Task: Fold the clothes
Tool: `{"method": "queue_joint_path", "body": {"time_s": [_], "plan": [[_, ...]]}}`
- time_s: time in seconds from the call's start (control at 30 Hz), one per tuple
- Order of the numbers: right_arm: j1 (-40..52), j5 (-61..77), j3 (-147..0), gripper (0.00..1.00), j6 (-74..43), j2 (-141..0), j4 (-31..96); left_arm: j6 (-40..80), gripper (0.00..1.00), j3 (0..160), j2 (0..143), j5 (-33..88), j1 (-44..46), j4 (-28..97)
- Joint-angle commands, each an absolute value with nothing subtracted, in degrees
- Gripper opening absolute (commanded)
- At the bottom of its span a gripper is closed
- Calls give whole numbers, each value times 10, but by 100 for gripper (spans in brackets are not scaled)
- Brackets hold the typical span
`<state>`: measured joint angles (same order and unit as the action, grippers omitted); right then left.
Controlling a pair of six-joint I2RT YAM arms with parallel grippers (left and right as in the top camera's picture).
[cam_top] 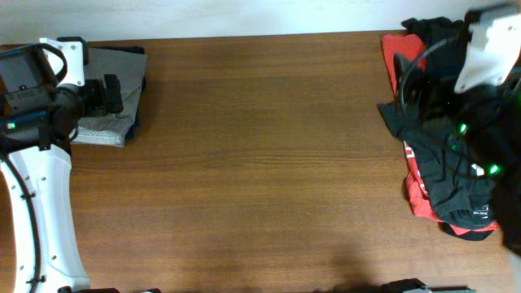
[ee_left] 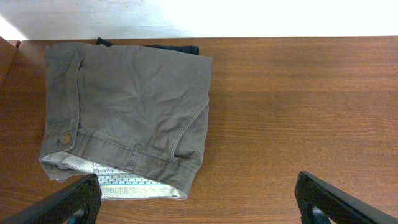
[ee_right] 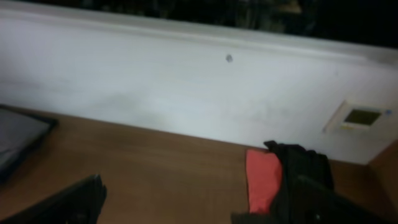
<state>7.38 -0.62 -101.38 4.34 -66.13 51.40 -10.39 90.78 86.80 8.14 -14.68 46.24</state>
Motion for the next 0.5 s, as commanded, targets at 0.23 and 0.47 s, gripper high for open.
{"method": "queue_joint_path", "body": {"time_s": [0.23,0.47], "plan": [[32,29,-568,99,43,-425,277,-99,99,912,869,88,-147,462],[31,41,-337,99,43,-261,174,-99,99,912,869,88,-147,462]]}}
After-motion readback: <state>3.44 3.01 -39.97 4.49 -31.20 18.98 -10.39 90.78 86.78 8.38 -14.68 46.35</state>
